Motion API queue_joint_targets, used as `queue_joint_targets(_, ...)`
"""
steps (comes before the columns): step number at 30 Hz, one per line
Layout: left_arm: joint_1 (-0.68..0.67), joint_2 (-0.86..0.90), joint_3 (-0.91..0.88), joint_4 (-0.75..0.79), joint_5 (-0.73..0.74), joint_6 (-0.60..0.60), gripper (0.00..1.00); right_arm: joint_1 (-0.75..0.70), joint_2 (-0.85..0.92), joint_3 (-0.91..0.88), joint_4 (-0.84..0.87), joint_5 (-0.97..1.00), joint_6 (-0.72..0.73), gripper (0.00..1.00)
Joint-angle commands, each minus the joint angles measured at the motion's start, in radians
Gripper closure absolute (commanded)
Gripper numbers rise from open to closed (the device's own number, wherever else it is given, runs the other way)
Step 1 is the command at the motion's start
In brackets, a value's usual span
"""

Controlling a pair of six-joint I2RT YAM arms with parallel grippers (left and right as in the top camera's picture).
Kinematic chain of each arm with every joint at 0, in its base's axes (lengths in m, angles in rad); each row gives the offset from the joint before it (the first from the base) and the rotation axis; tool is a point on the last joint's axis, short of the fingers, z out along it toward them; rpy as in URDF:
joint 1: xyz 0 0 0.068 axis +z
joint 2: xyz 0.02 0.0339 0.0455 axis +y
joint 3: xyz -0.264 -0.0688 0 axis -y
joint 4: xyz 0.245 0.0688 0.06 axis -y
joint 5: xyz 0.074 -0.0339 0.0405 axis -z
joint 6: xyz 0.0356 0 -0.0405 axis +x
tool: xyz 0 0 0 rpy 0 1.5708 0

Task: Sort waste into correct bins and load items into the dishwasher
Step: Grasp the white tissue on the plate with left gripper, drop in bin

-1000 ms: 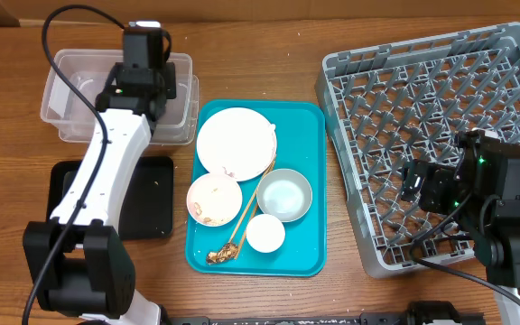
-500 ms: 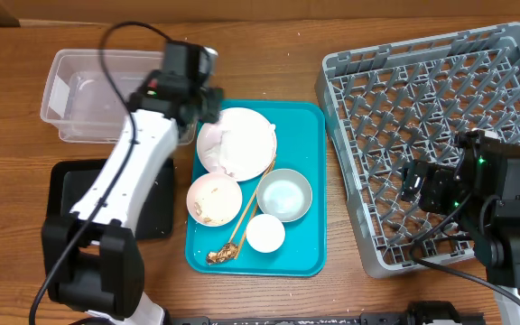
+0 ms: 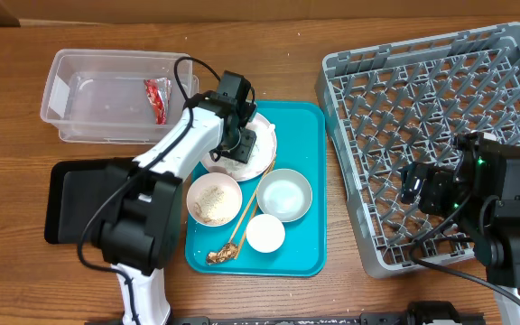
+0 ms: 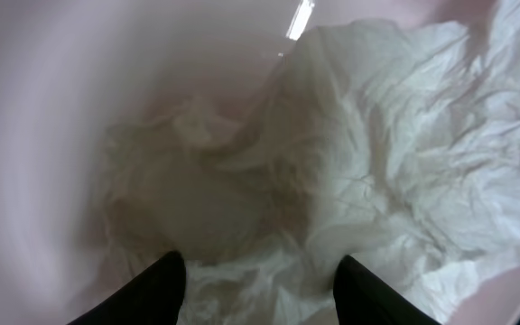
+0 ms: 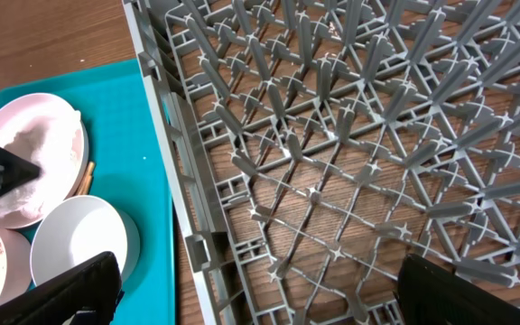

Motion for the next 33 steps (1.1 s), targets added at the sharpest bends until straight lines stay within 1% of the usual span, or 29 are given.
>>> queue_joint_targets(1,0.0,0.024,0.006,-0.002,-0.009,-0.003,0.47,0.004,-0.009,0.031,0.005,0.01,-0.006,0.0)
queue_joint_targets(2,0.0,0.024,0.006,-0.002,-0.01,-0.003,0.51,0.004,-0.009,0.031,0.005,0.01,-0.006,0.0)
queue_joint_targets(4,0.0,0.023,0.011,-0.002,-0.016,-0.003,0.78,0.004,-0.009,0.031,0.006,0.01,-0.006,0.0)
queue_joint_targets(5,0.0,0.023,0.017,-0.003,-0.018,-0.003,0.96,0.004,-0.009,0.031,0.006,0.01,-0.006,0.0)
queue_joint_targets(9,0.006,0.011,0.067,-0.042,-0.026,-0.004,0.96,0.004,-0.009,0.031,0.005,0.01,-0.006,0.0)
queue_joint_targets(14,0.039,-0.046,0.234,-0.154,-0.101,-0.004,0.96,0.004,-0.009,0.031,0.006,0.01,-0.006,0.0)
queue_joint_targets(17,0.078,-0.086,0.294,-0.17,-0.121,-0.004,0.96,0.004,-0.009,0.031,0.006,0.01,-0.006,0.0)
queue_joint_targets(22,0.175,-0.142,0.319,-0.146,-0.126,-0.004,0.96,0.004,-0.009,0.031,0.006,0.01,-0.006,0.0)
queue_joint_targets(27,0.291,-0.142,0.318,-0.105,-0.135,-0.004,0.96,0.004,-0.009,0.031,0.006,0.01,-0.006,0.0)
queue_joint_targets(32,0.365,-0.132,0.309,-0.063,-0.131,-0.004,0.93,0.004,-0.009,0.031,0.006,0.01,-0.006,0.0)
queue_joint_targets(33,0.375,-0.13,0.308,-0.056,-0.131,-0.004,0.91,0.004,-0.009,0.031,0.006,0.01,-0.006,0.0)
